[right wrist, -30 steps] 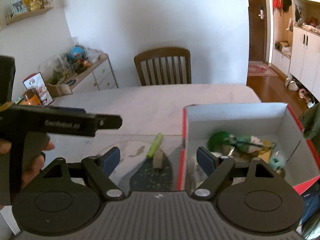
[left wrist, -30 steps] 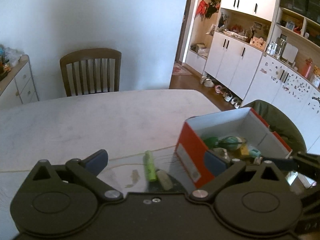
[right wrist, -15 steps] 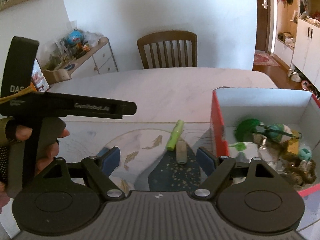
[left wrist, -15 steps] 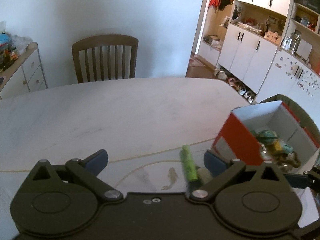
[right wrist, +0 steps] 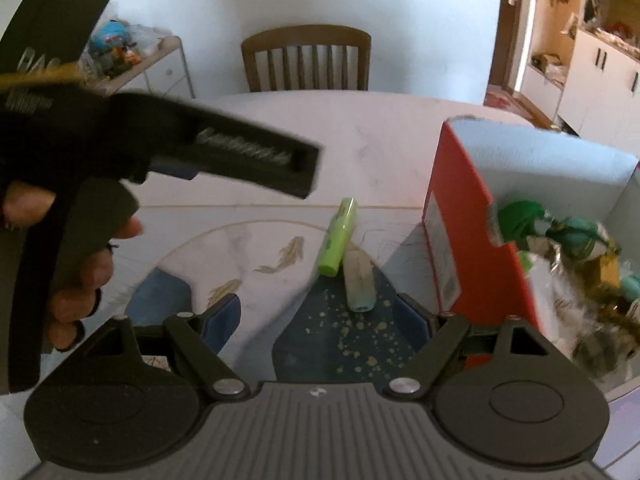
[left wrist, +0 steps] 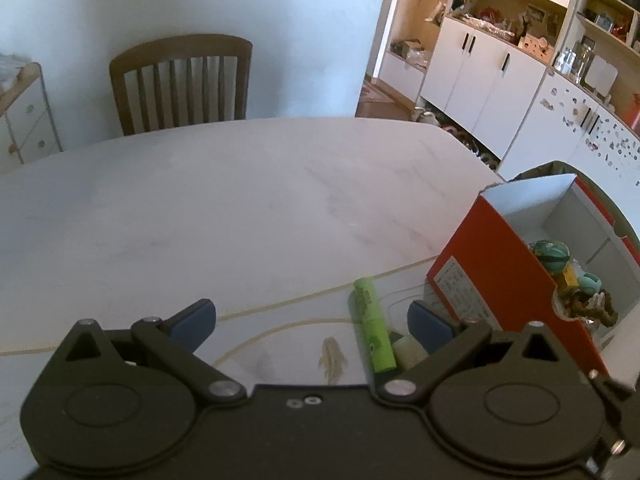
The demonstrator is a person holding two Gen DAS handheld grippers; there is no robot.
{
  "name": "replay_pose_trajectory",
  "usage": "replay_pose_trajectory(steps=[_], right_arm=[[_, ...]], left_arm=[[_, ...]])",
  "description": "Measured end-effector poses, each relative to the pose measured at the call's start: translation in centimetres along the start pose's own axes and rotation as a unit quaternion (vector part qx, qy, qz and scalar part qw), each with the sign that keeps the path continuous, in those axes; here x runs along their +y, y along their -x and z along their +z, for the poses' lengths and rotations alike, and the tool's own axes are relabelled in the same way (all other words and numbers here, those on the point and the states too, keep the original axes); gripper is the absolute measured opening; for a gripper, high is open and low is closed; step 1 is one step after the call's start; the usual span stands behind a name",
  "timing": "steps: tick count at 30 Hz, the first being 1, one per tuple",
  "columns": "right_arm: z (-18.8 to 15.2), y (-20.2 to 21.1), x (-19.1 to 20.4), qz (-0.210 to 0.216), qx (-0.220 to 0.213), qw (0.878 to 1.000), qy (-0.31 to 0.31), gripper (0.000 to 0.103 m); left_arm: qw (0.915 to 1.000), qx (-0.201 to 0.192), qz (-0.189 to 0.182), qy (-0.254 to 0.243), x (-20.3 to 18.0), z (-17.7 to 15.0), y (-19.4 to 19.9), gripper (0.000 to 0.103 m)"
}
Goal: Organize objects
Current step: 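Grasp the lime-green tube with the left tool while the right tool grasps the pale cylinder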
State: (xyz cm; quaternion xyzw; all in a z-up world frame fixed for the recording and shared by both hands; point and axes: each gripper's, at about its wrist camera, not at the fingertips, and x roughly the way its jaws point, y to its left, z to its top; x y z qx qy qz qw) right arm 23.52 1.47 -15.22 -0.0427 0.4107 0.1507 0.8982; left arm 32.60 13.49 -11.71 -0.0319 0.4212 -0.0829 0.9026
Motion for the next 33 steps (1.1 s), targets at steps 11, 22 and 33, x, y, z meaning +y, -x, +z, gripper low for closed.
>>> replay_pose_trajectory(steps=[11, 22, 33], right_arm=[[-0.5, -3.6, 0.0, -0.077, -0.009, 0.996, -0.047, 0.077], [-0.7, -5.3, -1.5, -0.069, -0.004, 0.995, -0.066, 0.058], [-0.4, -5.6, -2.6, -0.062, -0.012, 0.995, -0.073, 0.040]], left_arm=[[0.9991, 0.043, -0.001, 0.000, -1.8, 0.8, -4.9, 0.100], [0.9964, 0.083, -0.018, -0.003, -2.4, 0.4, -7.6, 0.075], [0.9958, 0.082, -0.036, -0.021, -2.9, 0.1, -7.7, 0.022]])
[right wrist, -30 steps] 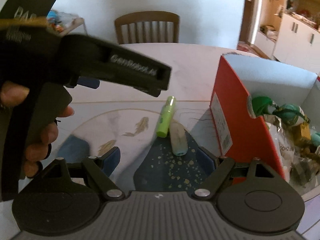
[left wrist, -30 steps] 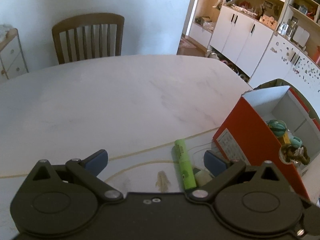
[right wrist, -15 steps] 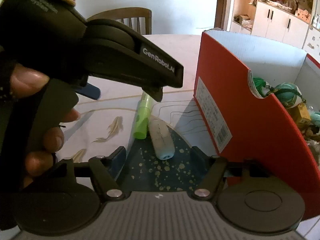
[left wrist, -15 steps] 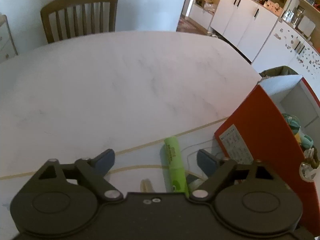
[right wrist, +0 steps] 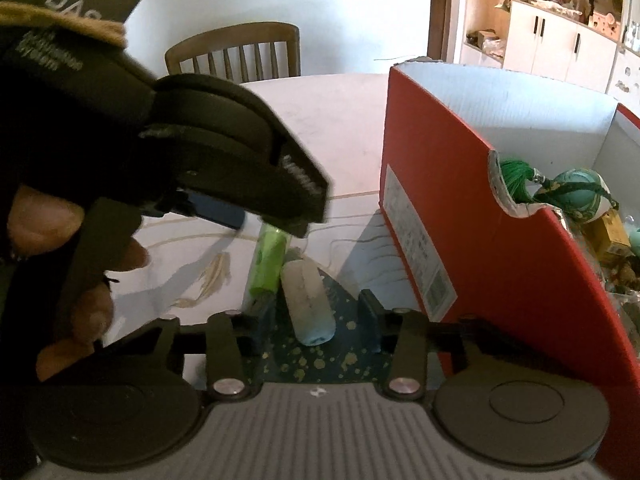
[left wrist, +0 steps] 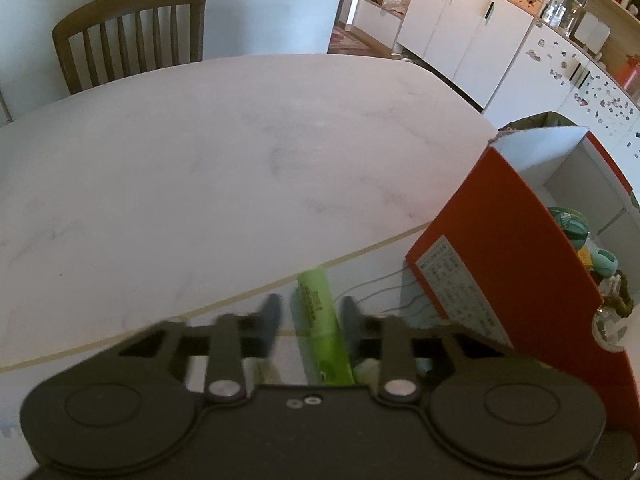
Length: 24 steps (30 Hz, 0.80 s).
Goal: Organize objects
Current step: 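Grasp the lime-green tube with the left tool while the right tool grasps the pale cylinder, then carry the green tube and pale cylinder over the red shoebox with both tools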
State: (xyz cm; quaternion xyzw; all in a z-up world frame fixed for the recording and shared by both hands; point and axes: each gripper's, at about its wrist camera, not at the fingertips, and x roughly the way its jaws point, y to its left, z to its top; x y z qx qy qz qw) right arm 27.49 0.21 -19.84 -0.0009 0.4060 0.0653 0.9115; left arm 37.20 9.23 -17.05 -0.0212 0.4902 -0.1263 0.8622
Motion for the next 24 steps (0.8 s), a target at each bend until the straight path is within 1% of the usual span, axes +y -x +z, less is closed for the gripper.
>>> replay_pose_trajectory(steps=[1, 4, 5, 7, 8, 11, 16, 21, 24], right_arm=[[0.0, 0.0, 0.0, -0.001, -0.001, 1.000, 0.002, 0.039], [0.0, 0.1, 0.2, 0.000, -0.003, 1.000, 0.012, 0.037], [0.0, 0.1, 0.2, 0.003, -0.004, 1.000, 0.015, 0.034], [0.0, 0.1, 0.5, 0.006, -0.004, 1.000, 0.022, 0.030], [0.0, 0.1, 0.6, 0.009, -0.003, 1.000, 0.025, 0.026], [0.0, 0.2, 0.9, 0.010, -0.002, 0.999, 0.032, 0.022], [0.2, 0.6, 0.6, 0.015, 0.003, 0.999, 0.029, 0.021], [-0.1, 2.4, 0.7, 0.023, -0.001, 0.999, 0.024, 0.021], [0.3, 3.2, 0.1, 0.028, -0.002, 0.999, 0.019, 0.021]], left_arm=[[1.0000, 0.000, -0.002, 0.001, 0.0, 0.0, 0.0, 0.019], [1.0000, -0.001, -0.005, 0.004, 0.1, 0.1, 0.1, 0.016], [1.0000, -0.001, -0.005, 0.005, 0.2, 0.2, 0.1, 0.016], [0.9999, -0.005, -0.004, 0.009, 0.3, 0.3, 0.4, 0.015], [0.9999, -0.008, -0.004, 0.009, 0.3, 0.3, 0.5, 0.015], [0.9999, -0.015, -0.002, 0.004, 0.3, 0.3, 1.2, 0.015], [0.9997, -0.022, -0.005, 0.006, 0.3, -0.1, 2.6, 0.014], [0.9996, -0.025, -0.011, 0.007, 0.2, -0.8, 4.1, 0.014], [0.9995, -0.028, -0.012, 0.009, 0.0, -1.2, 5.2, 0.014]])
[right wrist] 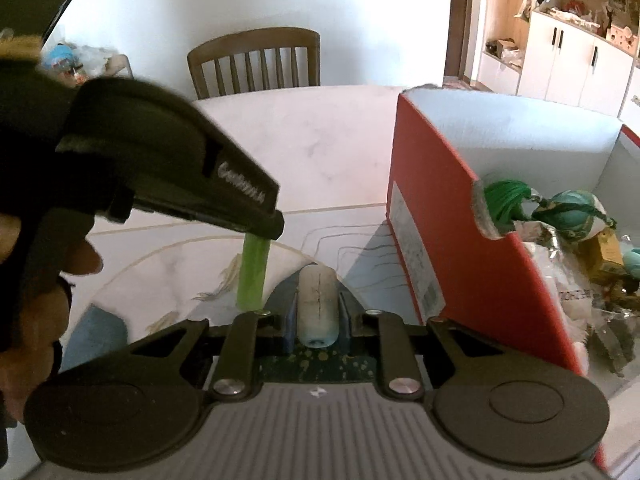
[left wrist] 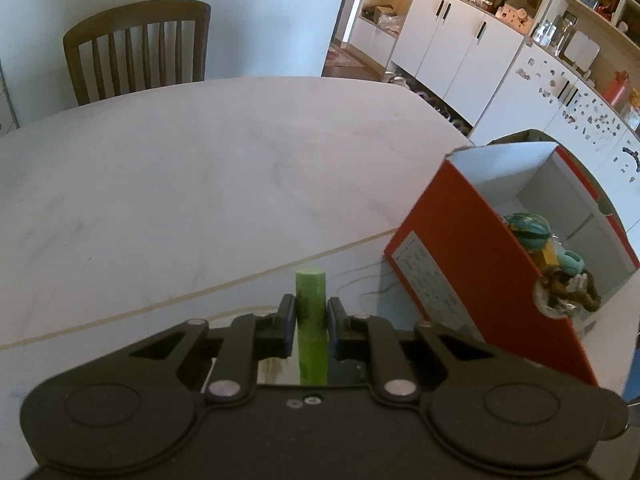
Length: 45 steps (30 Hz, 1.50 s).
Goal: Organize objects
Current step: 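Carry the green tube and pale cylinder over the red shoebox with both tools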
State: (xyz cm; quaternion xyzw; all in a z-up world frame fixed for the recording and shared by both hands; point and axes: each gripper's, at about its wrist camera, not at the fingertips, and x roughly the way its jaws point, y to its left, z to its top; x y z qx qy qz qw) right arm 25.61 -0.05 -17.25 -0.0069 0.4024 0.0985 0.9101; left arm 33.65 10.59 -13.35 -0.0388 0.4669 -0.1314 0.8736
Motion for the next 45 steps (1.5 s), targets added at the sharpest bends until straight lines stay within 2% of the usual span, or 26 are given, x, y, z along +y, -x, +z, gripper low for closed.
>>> replay_pose_trajectory(steps=[16, 26, 36, 45], right_arm=[[0.8, 7.5, -1.4, 0.028, -0.021, 0.999, -0.007, 0.021], [1.3, 12.0, -3.8, 0.041, -0.036, 0.999, -0.001, 0.021], [1.5, 15.3, -8.1, 0.054, -0.055, 0.997, -0.004, 0.021], [1.1, 16.5, -13.6, 0.049, -0.060, 0.997, -0.011, 0.021]], left_arm=[[0.9996, -0.021, -0.014, 0.014, -1.3, -2.8, 5.5, 0.013], [0.9987, -0.041, -0.015, 0.026, -3.4, -3.5, 9.8, 0.013], [0.9979, -0.061, -0.013, 0.020, -7.6, -3.9, 12.5, 0.014], [0.9980, -0.060, -0.018, 0.013, -12.3, -3.8, 12.7, 0.014]])
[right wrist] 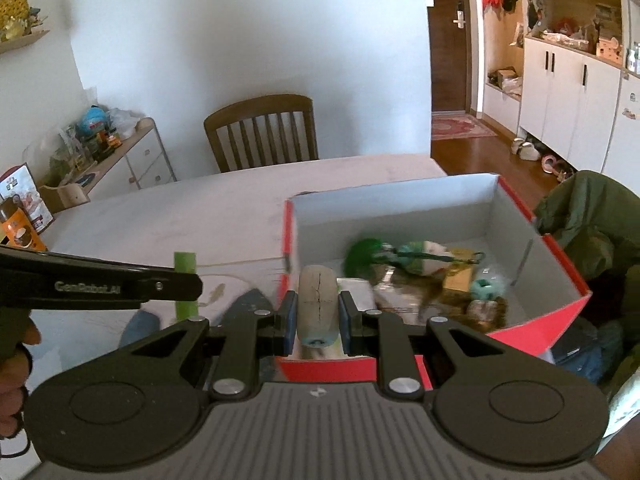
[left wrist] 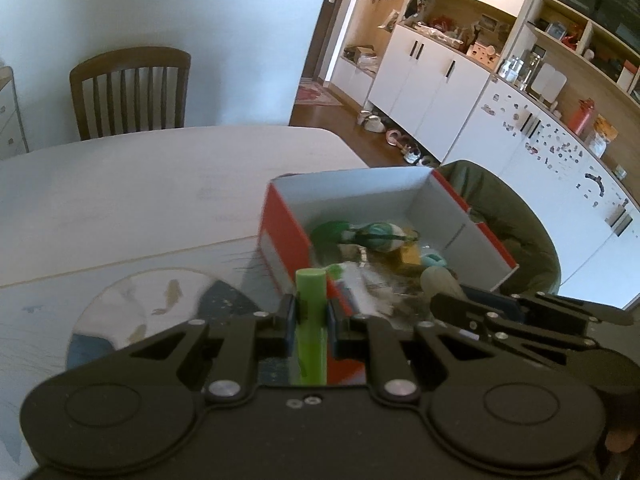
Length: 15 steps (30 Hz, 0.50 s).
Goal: Organize objects
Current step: 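Carry the green tube and pale cylinder over the red shoebox with both tools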
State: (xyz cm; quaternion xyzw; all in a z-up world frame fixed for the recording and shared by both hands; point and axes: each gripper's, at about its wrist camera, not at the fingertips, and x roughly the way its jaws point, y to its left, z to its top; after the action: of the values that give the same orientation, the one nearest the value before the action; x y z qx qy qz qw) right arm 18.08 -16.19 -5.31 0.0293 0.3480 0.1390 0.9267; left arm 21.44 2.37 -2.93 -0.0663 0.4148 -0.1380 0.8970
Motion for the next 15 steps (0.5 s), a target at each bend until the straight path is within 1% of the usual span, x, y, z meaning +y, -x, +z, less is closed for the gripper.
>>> replay_pose_trajectory(steps=[7, 15], right_arm=[[-0.1, 0.6, -4.5, -0.009, 0.002, 1.000, -0.009, 0.021], [0.5, 0.5, -8.6, -0.011, -0.001, 1.000, -0.006, 0.021]], left_arm=[[1.0000, 0.003, 0.001, -0.009, -3.4, 0.4, -1.0, 0.014], [0.9999, 0.006, 0.000, -0.014, -6.5, 1.5, -2.7, 0.014]])
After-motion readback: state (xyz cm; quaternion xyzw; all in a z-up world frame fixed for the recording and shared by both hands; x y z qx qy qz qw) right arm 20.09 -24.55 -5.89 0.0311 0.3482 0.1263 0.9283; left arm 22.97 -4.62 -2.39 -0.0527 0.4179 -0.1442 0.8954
